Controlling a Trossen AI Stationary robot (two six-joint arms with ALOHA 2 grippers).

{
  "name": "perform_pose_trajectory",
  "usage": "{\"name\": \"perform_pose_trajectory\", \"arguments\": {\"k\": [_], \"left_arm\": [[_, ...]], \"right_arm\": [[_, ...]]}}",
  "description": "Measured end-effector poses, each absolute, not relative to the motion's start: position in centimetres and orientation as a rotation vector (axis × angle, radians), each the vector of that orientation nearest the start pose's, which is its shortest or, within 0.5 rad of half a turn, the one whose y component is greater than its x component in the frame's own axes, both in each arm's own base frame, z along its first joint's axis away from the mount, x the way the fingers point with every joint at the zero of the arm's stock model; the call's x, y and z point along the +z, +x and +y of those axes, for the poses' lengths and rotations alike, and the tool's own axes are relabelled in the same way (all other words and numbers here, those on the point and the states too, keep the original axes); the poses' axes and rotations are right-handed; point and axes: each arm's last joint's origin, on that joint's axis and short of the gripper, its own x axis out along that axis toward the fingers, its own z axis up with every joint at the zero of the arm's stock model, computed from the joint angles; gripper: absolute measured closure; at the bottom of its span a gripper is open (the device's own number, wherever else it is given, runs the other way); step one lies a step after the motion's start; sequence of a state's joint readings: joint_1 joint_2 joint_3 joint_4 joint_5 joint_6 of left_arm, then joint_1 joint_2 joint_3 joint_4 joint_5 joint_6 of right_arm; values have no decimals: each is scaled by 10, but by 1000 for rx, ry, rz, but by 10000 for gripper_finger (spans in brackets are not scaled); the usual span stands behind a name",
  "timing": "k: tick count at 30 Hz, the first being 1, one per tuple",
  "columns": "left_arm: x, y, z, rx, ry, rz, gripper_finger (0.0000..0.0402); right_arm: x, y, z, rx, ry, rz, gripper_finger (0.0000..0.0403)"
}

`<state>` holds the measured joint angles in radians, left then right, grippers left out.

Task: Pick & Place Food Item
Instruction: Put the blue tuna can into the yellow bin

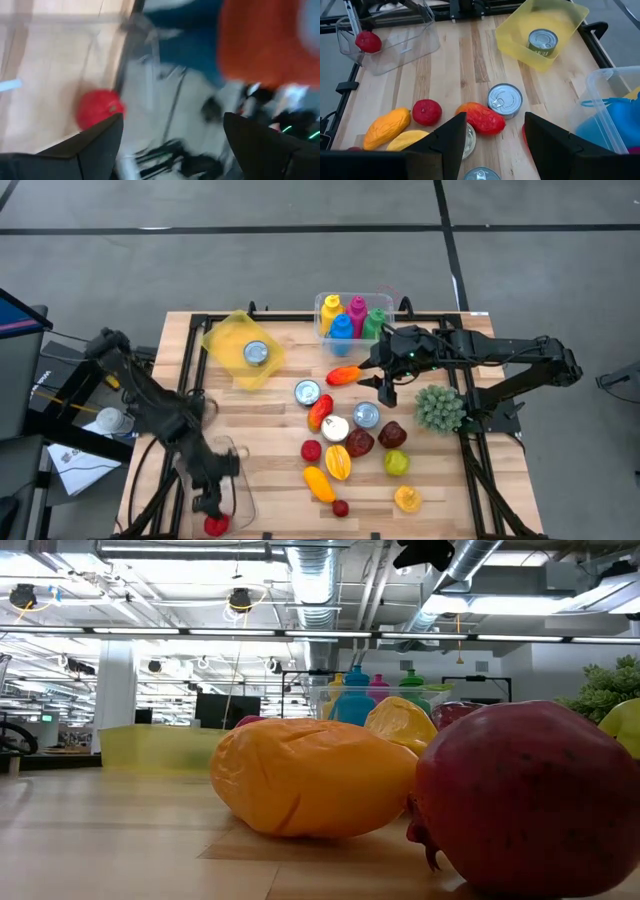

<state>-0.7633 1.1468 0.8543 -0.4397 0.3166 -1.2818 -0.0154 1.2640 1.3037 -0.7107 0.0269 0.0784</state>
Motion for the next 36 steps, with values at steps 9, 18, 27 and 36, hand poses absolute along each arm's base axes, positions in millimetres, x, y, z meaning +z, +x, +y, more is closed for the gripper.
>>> {"name": "perform_pose_trajectory", "arguments": {"k": [9, 18, 27, 36], "left_arm": [[328, 159, -89, -84, -955, 470, 72], [343, 192, -32, 253, -318, 125, 73], [263, 272, 14, 220, -74, 526, 67], [193, 310, 37, 163, 17, 738, 52]], "right_arm": [[362, 257, -4, -66, 70, 700, 210], [362, 257, -5, -67, 71, 700, 210], [362, 256, -5, -71, 81, 702, 210], [362, 256, -5, -77, 96, 707, 210]]}}
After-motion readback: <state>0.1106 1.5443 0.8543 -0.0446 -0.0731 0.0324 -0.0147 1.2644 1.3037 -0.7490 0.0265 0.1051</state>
